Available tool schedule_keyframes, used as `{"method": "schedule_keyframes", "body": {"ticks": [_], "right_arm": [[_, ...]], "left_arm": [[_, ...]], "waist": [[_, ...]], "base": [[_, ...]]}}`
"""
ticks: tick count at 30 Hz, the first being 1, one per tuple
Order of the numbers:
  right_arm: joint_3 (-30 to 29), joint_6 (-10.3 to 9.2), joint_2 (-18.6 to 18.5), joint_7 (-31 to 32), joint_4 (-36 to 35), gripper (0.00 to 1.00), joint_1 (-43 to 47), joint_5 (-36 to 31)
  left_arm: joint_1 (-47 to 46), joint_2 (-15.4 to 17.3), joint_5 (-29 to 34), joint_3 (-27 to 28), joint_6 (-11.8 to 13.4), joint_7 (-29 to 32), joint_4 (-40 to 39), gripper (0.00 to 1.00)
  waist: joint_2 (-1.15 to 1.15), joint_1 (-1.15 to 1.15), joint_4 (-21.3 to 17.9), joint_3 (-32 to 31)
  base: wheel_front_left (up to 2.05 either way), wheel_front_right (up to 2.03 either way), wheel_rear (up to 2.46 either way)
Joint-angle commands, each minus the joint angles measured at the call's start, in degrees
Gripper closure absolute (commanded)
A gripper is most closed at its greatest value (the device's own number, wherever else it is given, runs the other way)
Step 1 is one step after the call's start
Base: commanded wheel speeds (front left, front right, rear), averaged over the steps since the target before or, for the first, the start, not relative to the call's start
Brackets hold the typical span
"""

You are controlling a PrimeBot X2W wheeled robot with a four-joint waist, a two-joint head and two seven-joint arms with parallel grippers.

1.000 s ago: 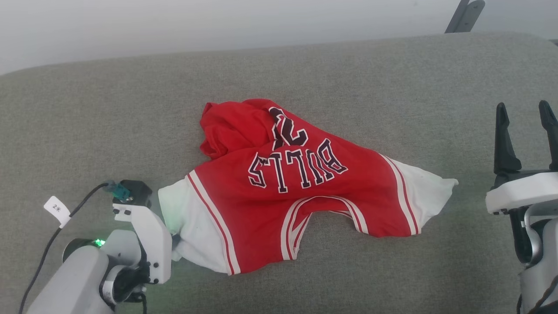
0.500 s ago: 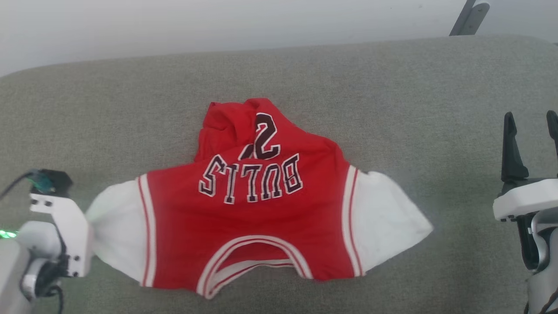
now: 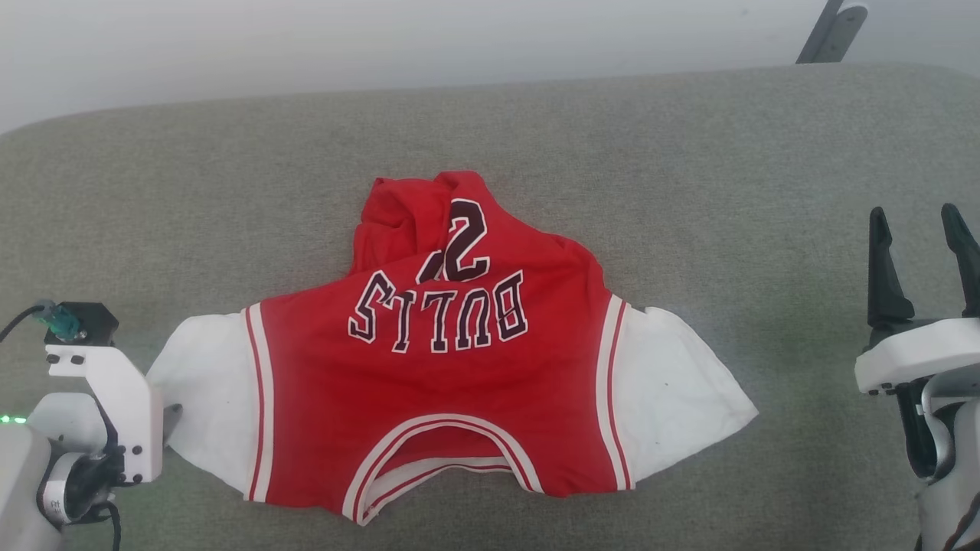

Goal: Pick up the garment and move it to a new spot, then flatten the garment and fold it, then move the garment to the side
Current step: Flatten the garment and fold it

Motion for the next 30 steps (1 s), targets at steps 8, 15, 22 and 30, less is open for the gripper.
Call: {"method": "schedule_keyframes", "body": {"ticks": [8,15,22,30], "right_arm": [[2.14,0.00,-1.14,1.33,-0.14,0.00,0.87,1.98],[4.80,0.00,-1.80,3.43,-0.68,0.00,1.06,4.18],[10.11,0.00,-3.59,9.73,-2.03,0.00,2.62,9.14],[18.15,0.00,-8.81,27.01,-7.21,0.00,6.74,20.10]], "left_arm": [[-0.13,1.33,0.01,-1.44,0.49,4.83,-4.46,0.00],[-1.21,0.46,1.53,-3.65,-0.39,5.34,-1.21,0.00],[-2.11,-2.67,-1.02,-3.69,-2.74,3.50,5.27,1.00],[-2.82,-3.70,-1.42,-4.75,-5.76,1.78,8.49,1.00]], "waist": [[0.00,0.00,0.80,-0.92],[0.00,0.00,0.52,-0.90],[0.00,0.00,-0.05,-0.70],[0.00,0.00,0.43,-0.32]], "base": [[0.00,0.00,0.00],[0.00,0.00,0.00],[0.00,0.00,0.00],[0.00,0.00,0.00]]}}
